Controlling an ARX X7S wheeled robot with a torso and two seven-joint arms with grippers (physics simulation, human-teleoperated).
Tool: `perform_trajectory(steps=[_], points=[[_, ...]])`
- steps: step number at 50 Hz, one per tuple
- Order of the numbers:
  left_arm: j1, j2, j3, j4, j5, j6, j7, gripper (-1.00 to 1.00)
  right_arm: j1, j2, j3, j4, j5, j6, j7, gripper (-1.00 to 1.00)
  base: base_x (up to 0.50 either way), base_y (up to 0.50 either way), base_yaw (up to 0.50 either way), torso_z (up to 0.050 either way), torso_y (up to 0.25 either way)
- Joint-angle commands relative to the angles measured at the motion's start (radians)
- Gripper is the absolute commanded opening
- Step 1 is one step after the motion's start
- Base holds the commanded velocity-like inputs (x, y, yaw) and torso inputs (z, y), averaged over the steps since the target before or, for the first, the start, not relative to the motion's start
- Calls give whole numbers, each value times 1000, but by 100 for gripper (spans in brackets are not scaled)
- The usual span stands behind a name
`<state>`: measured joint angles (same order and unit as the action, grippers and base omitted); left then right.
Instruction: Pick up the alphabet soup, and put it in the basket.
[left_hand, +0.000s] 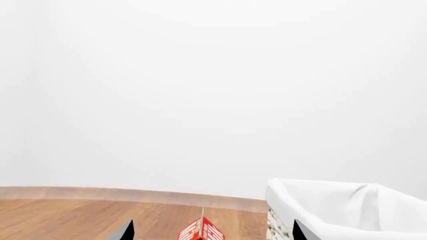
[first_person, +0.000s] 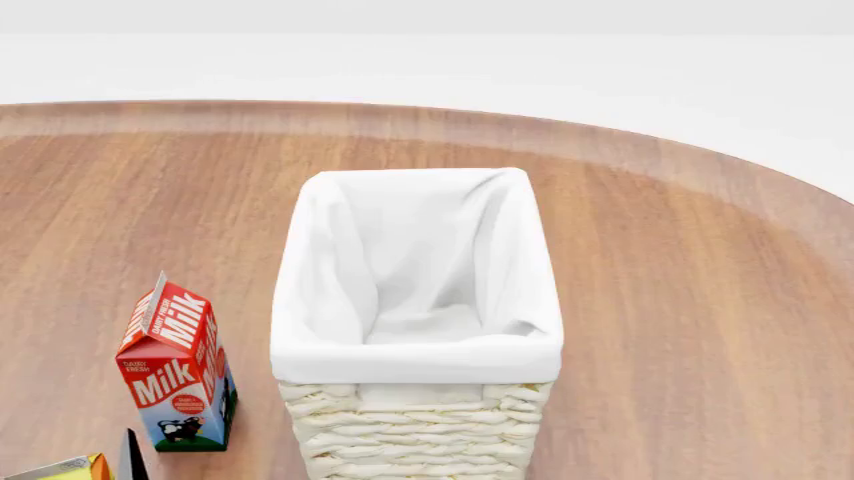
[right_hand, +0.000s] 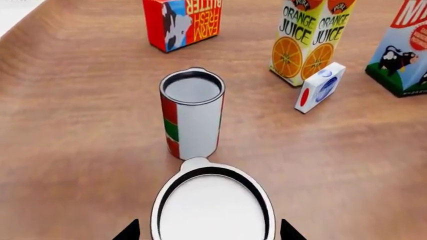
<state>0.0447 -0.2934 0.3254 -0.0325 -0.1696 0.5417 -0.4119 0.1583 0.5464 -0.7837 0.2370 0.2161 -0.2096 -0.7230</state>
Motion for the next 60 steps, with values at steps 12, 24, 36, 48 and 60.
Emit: perform_trajectory(steps=[12,24,36,48,60], points=[[-2,-3,5,-1,1,-1,-8,100,26,-36,-31,64,-39,-8,-7,-100,0,0,0,0,0],[-4,-5,7,-4,1,0,-10,100,17,-32,-13,36,-24,-20,19,-100,1,2,3,0,0],[-10,-5,11,-11,0,-1,-11,100,-30,39,9,-106,83,-73,-36,-100,0,0,0,0,0],[-8,-7,15,-8,1,0,-15,100,-74,92,21,-212,92,-92,-11,-100,0,0,0,0,0],[-10,-9,18,-11,0,0,-17,100,-108,135,45,-285,94,-103,32,-100,0,0,0,0,0]])
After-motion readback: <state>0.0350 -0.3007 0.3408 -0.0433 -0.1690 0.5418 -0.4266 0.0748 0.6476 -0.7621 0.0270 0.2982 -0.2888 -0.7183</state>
